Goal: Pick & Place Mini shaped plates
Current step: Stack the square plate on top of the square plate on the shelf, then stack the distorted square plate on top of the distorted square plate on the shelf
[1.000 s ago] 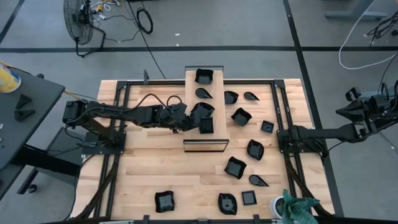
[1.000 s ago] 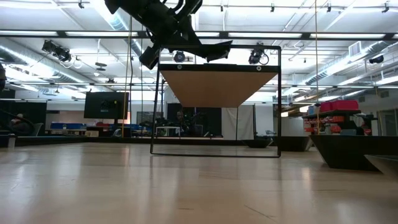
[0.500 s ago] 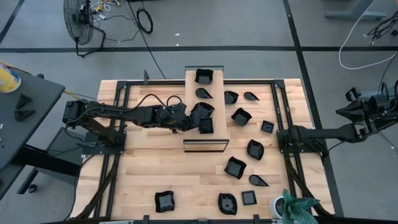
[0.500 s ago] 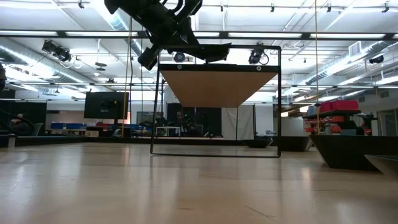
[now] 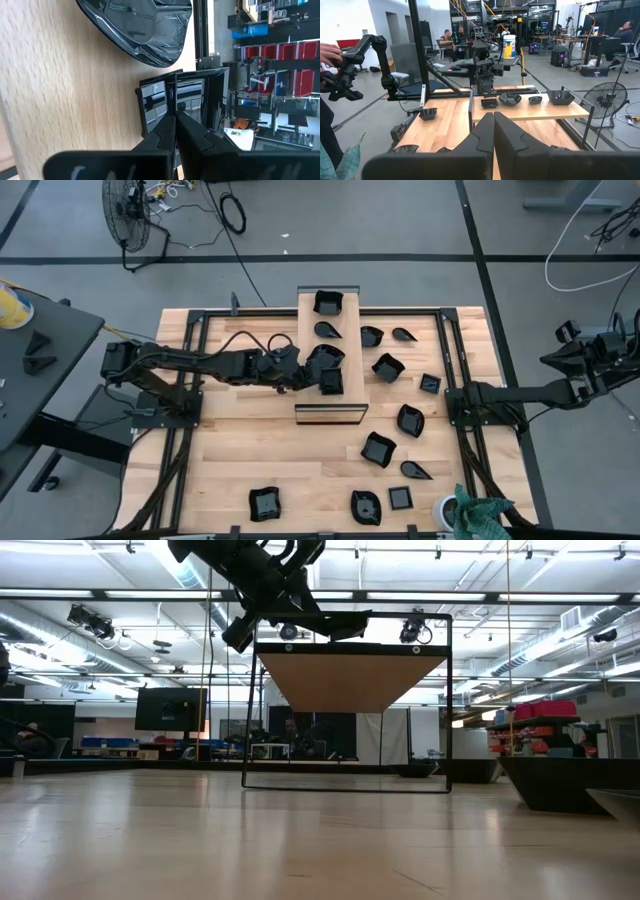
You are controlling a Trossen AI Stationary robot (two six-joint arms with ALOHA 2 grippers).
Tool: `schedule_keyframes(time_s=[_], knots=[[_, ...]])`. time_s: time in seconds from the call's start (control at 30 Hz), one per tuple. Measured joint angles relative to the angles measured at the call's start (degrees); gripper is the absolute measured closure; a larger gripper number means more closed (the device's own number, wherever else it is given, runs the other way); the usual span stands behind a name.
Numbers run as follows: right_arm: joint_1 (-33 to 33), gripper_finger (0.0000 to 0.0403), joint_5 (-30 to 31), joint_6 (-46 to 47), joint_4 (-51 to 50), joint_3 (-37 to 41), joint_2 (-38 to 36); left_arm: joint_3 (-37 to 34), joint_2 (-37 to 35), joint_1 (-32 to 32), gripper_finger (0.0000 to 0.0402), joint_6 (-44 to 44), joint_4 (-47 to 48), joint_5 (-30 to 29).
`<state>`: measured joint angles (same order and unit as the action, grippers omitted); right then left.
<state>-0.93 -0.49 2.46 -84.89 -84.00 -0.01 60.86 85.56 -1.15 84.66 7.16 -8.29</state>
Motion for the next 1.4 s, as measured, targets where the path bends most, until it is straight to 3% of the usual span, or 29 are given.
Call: schedule_keyframes(time_s=[0.77,1.4], knots=[[0.0,0.0392,0.0,0.0,0.0,0.0,0.0,0.0,0.0,0.0,0.0388,-1.4,-2.7,0.1],[0.0,0.0392,0.0,0.0,0.0,0.0,0.0,0.0,0.0,0.0,0.0327,-1.7,-2.7,0.6]])
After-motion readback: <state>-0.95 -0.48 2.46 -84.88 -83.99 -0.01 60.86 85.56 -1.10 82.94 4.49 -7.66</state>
